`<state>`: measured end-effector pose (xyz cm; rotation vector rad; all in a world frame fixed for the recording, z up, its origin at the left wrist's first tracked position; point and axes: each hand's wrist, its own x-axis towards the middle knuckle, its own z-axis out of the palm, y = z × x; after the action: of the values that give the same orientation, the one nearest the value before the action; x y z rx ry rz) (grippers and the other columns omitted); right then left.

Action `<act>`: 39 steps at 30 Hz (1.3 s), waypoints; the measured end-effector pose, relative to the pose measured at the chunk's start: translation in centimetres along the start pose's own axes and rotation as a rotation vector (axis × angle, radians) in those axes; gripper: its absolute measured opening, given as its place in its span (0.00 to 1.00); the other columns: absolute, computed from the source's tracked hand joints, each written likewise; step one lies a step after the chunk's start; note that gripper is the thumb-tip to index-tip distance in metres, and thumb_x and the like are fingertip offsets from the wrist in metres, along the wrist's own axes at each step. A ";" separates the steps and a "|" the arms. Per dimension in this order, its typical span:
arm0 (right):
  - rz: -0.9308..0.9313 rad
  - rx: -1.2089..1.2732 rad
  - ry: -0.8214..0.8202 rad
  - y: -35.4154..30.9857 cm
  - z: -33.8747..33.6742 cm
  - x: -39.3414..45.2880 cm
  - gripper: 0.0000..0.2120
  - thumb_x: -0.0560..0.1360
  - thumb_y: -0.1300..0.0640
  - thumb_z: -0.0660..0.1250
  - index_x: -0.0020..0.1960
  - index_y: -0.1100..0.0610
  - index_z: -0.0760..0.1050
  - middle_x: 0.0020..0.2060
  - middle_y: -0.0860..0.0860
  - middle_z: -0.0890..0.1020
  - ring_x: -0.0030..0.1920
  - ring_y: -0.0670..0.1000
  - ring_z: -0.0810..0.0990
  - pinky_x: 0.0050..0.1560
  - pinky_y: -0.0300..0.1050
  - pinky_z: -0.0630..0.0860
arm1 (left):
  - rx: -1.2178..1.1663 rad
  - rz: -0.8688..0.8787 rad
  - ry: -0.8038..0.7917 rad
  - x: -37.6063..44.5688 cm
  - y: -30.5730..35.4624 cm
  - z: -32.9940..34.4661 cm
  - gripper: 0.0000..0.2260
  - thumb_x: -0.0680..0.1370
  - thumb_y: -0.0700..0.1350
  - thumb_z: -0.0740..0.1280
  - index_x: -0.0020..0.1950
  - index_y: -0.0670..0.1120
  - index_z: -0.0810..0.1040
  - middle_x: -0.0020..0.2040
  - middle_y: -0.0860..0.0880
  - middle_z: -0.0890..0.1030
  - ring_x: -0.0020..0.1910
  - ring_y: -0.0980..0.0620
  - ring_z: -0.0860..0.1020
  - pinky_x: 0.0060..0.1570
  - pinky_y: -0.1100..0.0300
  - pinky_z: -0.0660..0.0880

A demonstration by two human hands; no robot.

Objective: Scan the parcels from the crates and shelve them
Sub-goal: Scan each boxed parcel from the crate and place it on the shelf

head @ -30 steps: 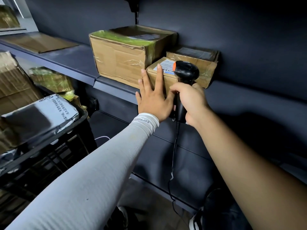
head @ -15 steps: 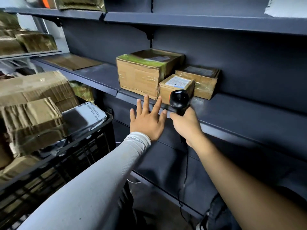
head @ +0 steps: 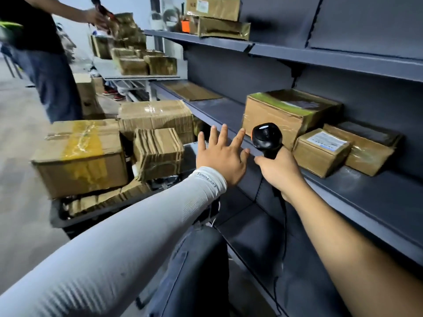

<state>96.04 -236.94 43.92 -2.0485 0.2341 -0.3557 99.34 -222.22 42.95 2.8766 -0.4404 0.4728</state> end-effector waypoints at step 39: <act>0.150 0.464 -0.173 -3.2 5.0 -1.4 0.05 0.76 0.61 0.72 0.52 0.55 0.82 0.38 0.46 0.85 0.40 0.47 0.83 0.39 0.49 0.83 | 0.062 0.040 0.124 -3.3 -4.7 -0.2 0.31 0.85 0.57 0.59 0.85 0.55 0.50 0.84 0.44 0.55 0.83 0.38 0.51 0.76 0.36 0.57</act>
<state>96.47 -230.89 44.21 -1.5817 0.1780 -0.1221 97.76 -216.96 41.33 2.8813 -0.4717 0.6789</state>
